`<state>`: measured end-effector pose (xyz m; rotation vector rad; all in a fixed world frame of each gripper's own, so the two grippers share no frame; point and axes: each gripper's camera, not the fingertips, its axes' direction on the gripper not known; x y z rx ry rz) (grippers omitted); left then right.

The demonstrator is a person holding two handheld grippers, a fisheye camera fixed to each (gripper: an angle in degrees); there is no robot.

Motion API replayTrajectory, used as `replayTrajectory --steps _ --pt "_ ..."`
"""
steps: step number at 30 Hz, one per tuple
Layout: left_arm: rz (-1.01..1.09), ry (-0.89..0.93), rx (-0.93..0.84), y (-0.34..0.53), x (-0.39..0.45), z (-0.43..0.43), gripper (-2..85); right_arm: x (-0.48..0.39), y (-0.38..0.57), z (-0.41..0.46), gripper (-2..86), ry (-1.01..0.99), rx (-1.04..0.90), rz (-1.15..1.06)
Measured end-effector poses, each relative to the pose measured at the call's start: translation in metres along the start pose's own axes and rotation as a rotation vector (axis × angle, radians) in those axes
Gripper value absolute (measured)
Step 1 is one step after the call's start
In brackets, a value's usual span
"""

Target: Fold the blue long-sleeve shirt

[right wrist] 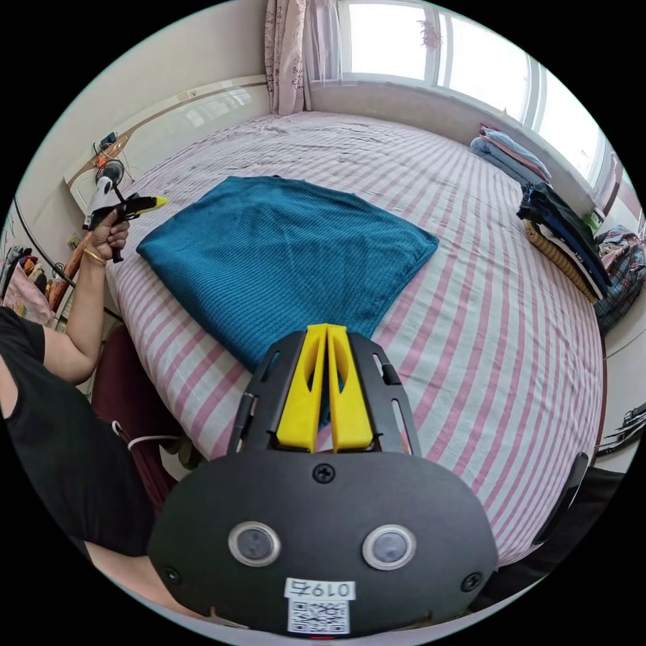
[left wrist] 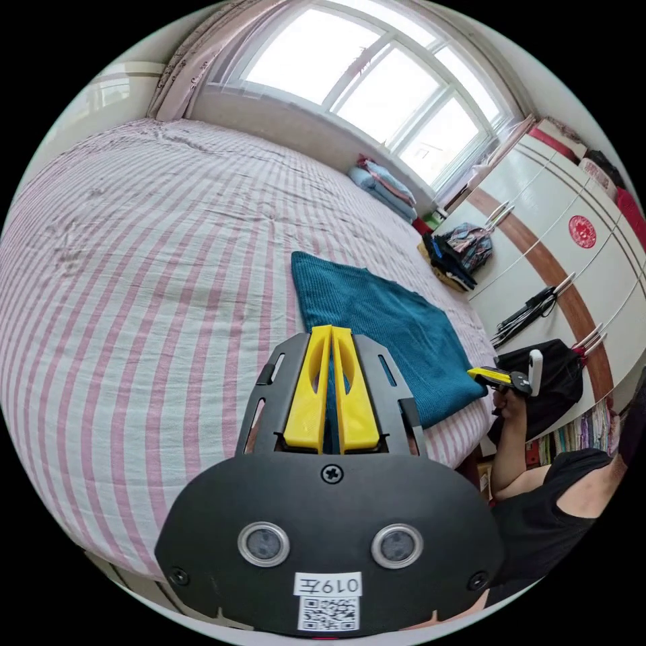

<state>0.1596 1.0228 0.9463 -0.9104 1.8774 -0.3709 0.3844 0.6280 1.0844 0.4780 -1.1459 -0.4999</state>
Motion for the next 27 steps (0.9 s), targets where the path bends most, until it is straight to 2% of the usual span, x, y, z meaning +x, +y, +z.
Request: replayTrajectory --steps 2,6,11,15,20,27 --pt "0.003 0.011 -0.003 0.006 -0.005 -0.005 1.3 -0.004 -0.003 -0.011 -0.3 0.031 0.054 -0.03" --pt "0.066 -0.109 -0.095 0.032 0.002 -0.011 2.5 -0.01 -0.017 -0.043 2.2 0.022 0.245 -0.098" --pt "0.013 -0.108 -0.158 0.072 -0.008 -0.026 7.6 -0.013 -0.074 -0.074 5.0 -0.159 0.412 -0.247" --pt "-0.095 0.041 -0.132 0.094 -0.025 -0.032 9.5 -0.022 -0.109 -0.082 2.8 -0.188 0.472 -0.314" --pt "-0.197 0.063 -0.093 0.104 -0.04 -0.014 9.7 -0.035 -0.143 -0.071 1.2 -0.212 0.515 -0.329" --pt "-0.326 -0.021 0.018 0.118 -0.059 0.005 9.1 -0.026 -0.166 -0.055 0.3 -0.257 0.545 -0.269"
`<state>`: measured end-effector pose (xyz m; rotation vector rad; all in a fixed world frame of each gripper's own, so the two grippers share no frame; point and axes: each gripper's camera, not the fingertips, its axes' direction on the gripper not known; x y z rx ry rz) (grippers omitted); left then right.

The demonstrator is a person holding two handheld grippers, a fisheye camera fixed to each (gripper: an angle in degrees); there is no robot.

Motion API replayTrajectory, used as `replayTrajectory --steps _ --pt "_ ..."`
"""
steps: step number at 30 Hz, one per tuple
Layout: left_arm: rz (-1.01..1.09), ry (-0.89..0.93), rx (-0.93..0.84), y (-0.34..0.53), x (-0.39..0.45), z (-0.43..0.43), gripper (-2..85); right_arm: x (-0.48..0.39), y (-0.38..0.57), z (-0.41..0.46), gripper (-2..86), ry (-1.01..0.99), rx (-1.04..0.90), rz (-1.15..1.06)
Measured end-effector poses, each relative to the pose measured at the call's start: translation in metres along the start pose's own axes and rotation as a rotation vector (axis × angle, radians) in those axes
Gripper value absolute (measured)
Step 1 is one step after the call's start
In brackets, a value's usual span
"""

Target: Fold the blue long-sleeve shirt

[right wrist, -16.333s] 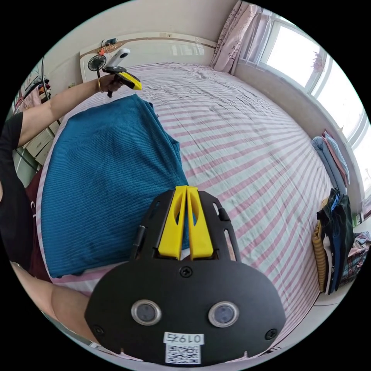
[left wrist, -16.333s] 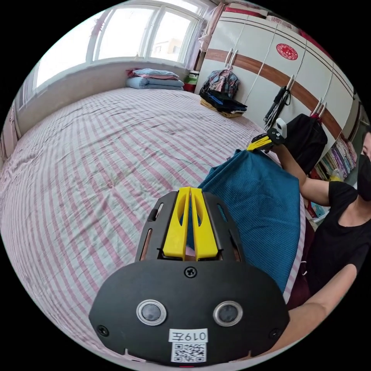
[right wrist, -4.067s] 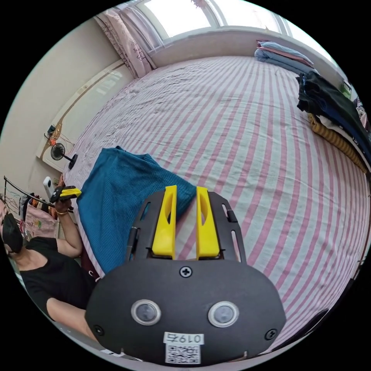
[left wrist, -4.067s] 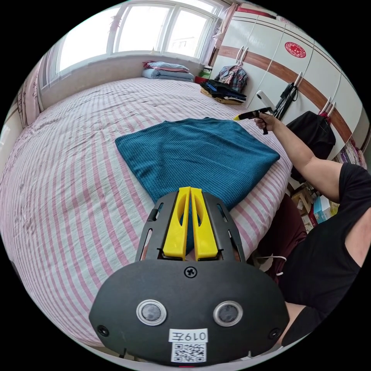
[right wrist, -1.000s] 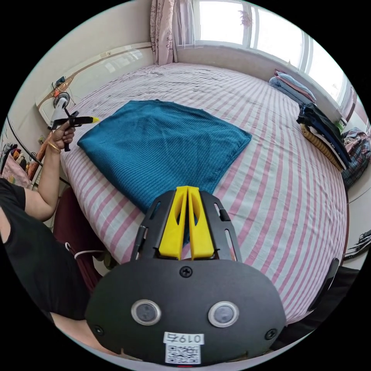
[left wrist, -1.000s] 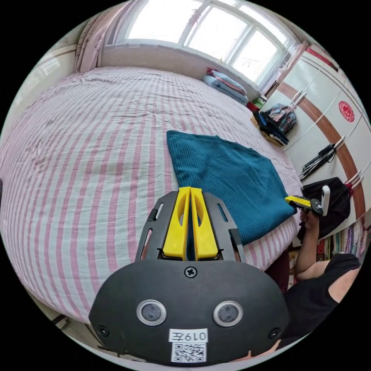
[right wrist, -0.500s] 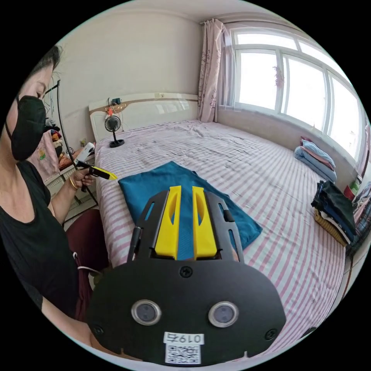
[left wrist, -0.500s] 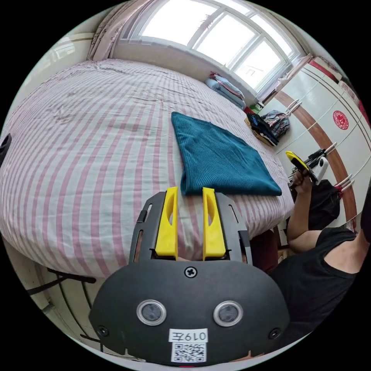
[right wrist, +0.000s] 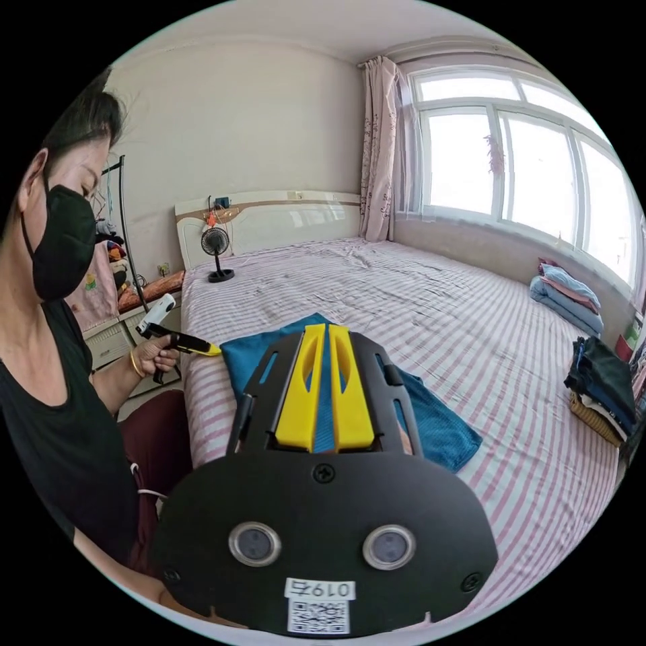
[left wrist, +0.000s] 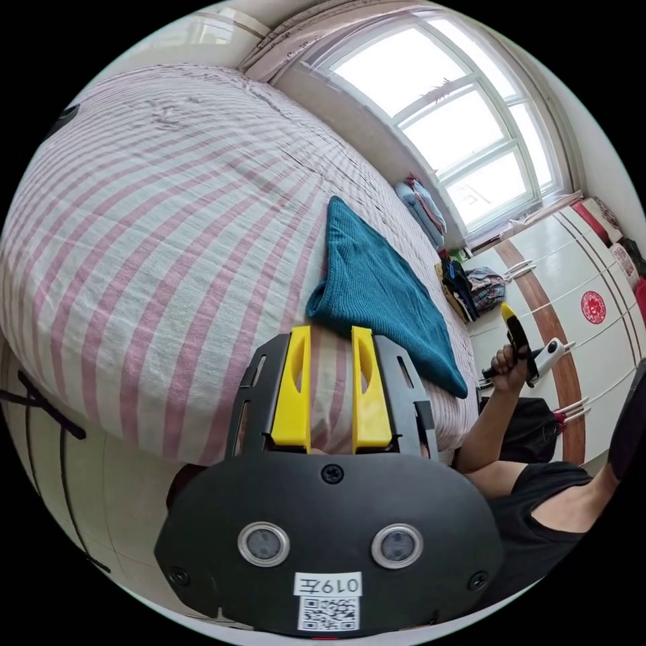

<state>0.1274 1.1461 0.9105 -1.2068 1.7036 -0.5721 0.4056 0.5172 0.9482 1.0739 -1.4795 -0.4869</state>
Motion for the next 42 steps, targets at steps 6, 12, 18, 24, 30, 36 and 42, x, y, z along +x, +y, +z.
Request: replayTrajectory --steps 6,12,18,24,30,36,42 --pt "-0.072 0.125 0.084 0.001 -0.023 0.01 11.1 0.024 -0.024 0.023 -0.1 -0.031 0.051 0.057" --pt "-0.137 0.167 0.137 -0.002 -0.038 0.026 10.2 0.036 -0.069 0.069 -0.5 -0.027 0.05 0.053" --pt "-0.167 0.232 0.166 -0.007 -0.051 0.045 7.4 0.045 -0.141 0.162 1.8 -0.105 -0.075 -0.046" --pt "-0.187 0.295 0.196 -0.007 -0.064 0.063 2.6 0.058 -0.26 0.316 8.4 -0.324 -0.247 -0.284" --pt "-0.165 0.297 0.184 -0.002 -0.067 0.075 1.4 0.135 -0.379 0.544 11.2 -0.698 -0.569 -0.198" --pt "-0.127 0.272 0.183 0.002 -0.066 0.088 1.3 0.161 -0.43 0.717 11.5 -0.692 -0.881 -0.27" --pt "-0.08 0.216 0.182 0.005 -0.056 0.1 1.3 0.178 -0.462 0.82 11.0 -0.746 -1.021 -0.315"
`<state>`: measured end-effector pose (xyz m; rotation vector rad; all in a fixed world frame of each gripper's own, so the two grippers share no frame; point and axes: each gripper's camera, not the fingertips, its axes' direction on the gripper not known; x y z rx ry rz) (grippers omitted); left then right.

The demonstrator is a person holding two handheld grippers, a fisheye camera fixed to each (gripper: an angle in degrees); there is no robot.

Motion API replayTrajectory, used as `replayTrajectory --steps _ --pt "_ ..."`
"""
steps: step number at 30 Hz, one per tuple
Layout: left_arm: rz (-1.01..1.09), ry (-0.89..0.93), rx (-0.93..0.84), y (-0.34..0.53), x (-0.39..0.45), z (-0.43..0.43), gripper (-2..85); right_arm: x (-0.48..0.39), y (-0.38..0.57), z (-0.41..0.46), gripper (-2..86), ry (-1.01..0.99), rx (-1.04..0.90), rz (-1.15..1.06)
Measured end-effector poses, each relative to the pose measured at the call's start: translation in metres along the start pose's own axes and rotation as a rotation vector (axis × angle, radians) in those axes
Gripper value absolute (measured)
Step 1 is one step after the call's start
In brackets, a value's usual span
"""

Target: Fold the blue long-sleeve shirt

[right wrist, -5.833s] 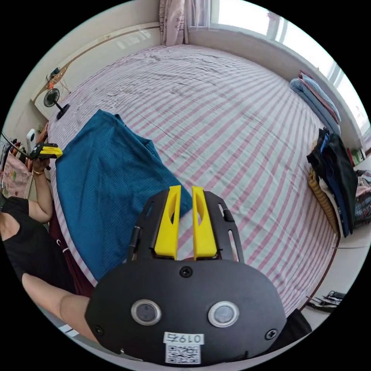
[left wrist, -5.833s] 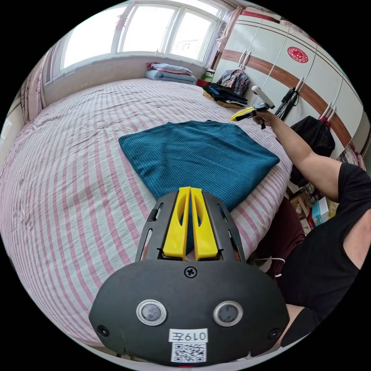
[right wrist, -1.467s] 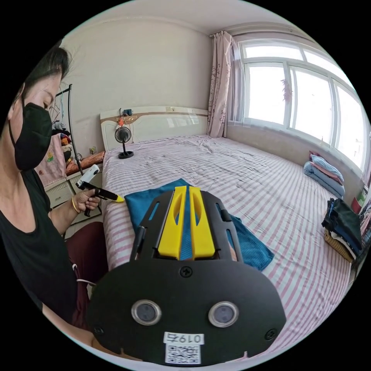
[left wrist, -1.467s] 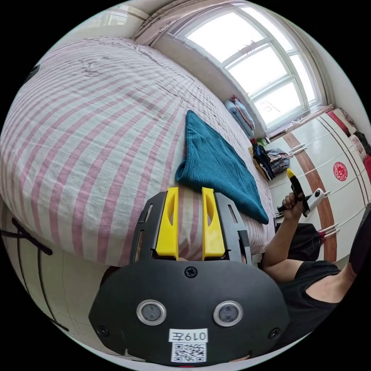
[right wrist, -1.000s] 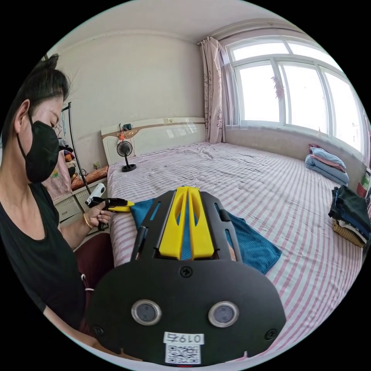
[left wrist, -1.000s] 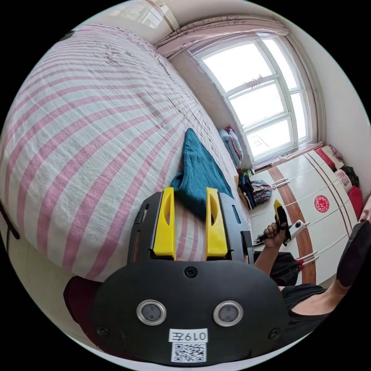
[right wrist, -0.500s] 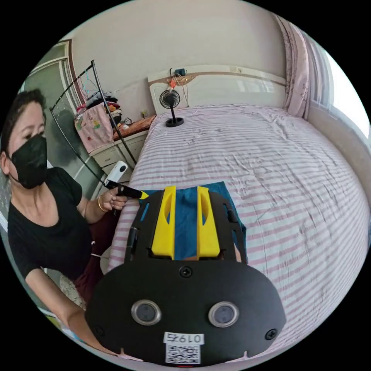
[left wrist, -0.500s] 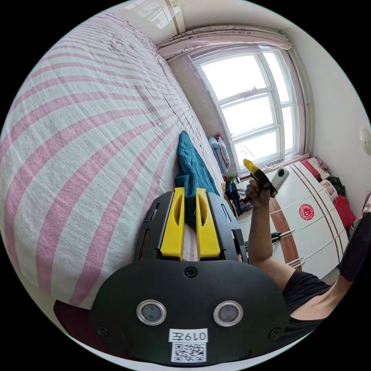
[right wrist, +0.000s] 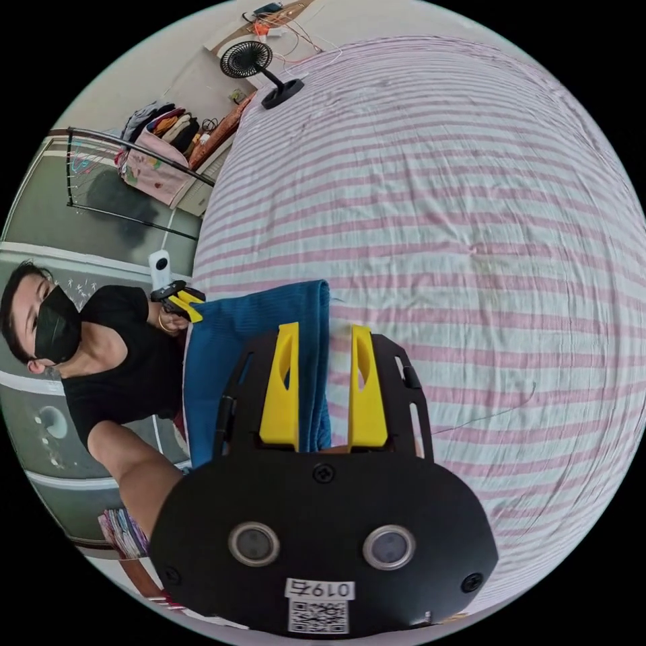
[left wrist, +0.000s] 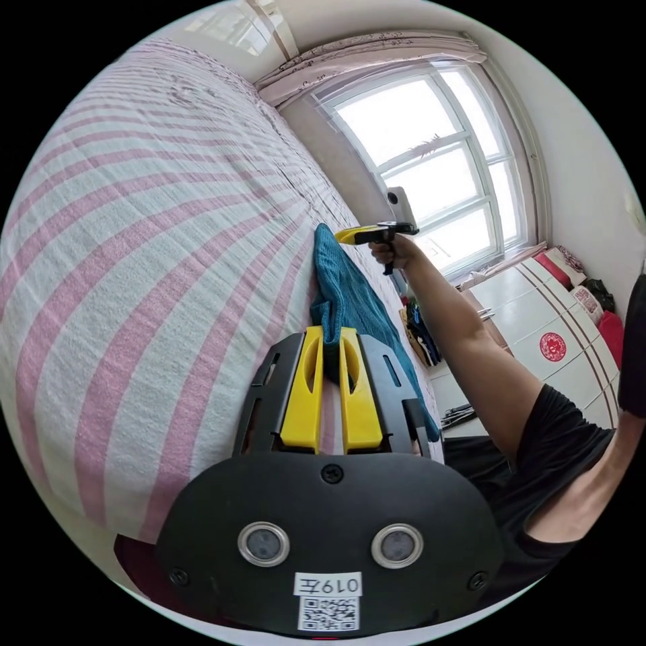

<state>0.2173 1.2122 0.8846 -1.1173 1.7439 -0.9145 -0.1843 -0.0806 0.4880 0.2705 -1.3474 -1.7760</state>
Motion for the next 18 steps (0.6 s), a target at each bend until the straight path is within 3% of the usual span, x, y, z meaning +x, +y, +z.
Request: replayTrajectory --steps 8,18 --pt "0.011 0.008 -0.006 0.01 0.002 0.015 1.3 0.086 -0.068 -0.021 12.1 -0.171 -0.033 -0.016" --pt "0.02 0.018 -0.011 0.026 0.01 0.031 1.3 0.138 -0.115 -0.038 10.4 -0.222 -0.068 -0.035"
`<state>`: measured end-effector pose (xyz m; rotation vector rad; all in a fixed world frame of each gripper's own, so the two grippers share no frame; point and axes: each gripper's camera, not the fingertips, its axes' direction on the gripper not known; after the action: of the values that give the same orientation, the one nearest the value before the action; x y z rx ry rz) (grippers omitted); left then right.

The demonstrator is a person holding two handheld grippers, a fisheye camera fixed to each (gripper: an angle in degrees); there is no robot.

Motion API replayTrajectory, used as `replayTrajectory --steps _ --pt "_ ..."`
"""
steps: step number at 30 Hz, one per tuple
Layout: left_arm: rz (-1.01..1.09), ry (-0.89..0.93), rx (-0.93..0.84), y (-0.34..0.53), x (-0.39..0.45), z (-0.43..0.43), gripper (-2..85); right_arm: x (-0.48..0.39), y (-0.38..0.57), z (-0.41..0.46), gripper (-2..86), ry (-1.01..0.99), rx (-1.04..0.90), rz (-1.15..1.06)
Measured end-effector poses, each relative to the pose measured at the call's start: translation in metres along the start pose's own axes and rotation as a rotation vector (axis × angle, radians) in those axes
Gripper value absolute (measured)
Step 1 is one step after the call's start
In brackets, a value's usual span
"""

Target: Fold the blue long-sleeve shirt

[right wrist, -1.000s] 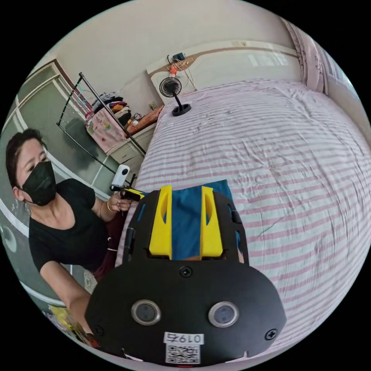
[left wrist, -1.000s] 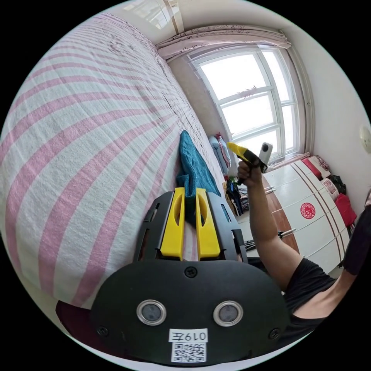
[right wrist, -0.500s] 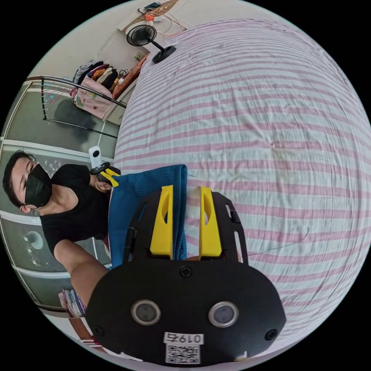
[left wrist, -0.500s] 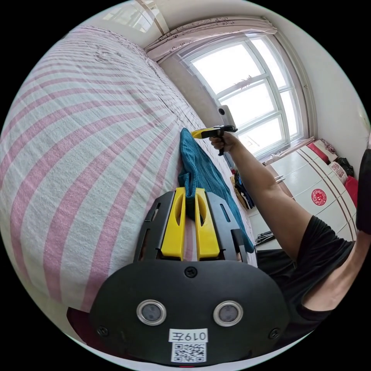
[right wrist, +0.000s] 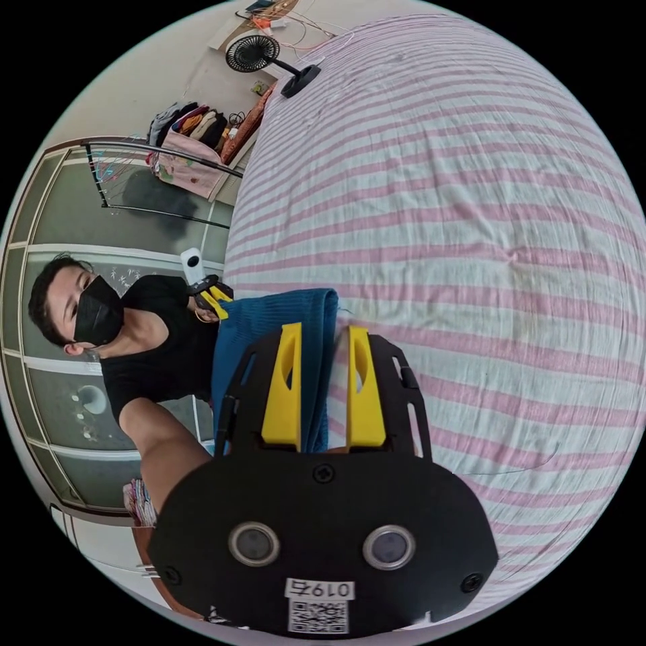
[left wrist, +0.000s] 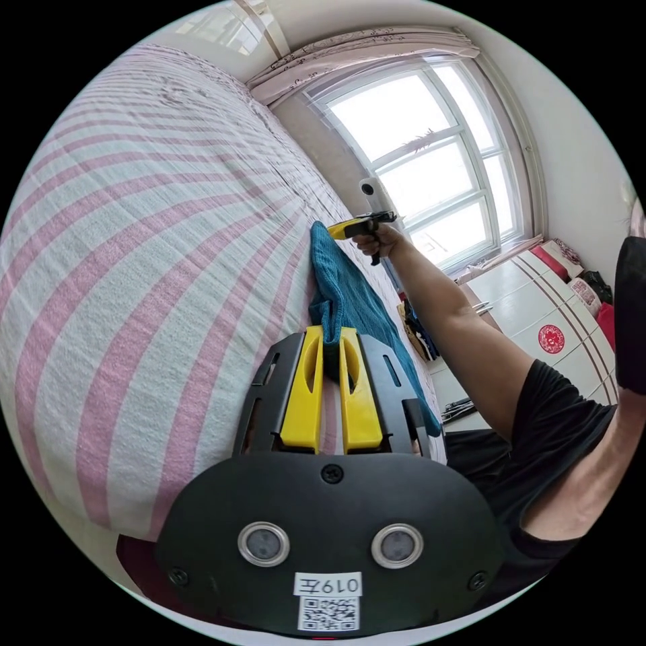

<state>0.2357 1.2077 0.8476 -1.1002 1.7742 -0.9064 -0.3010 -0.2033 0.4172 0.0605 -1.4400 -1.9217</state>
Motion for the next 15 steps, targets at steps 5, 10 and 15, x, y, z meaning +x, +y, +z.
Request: replayTrajectory --steps 5,10,15 --pt "0.0 0.004 0.001 0.009 0.005 0.007 1.3 0.021 -0.015 -0.011 9.0 -0.073 0.014 -0.026" --pt "0.001 0.007 0.002 0.019 0.01 0.013 1.4 0.033 -0.036 -0.002 5.5 -0.152 -0.053 -0.078" --pt "0.006 0.01 0.002 0.031 0.017 0.02 1.8 0.032 -0.031 -0.016 4.6 -0.123 -0.023 -0.111"
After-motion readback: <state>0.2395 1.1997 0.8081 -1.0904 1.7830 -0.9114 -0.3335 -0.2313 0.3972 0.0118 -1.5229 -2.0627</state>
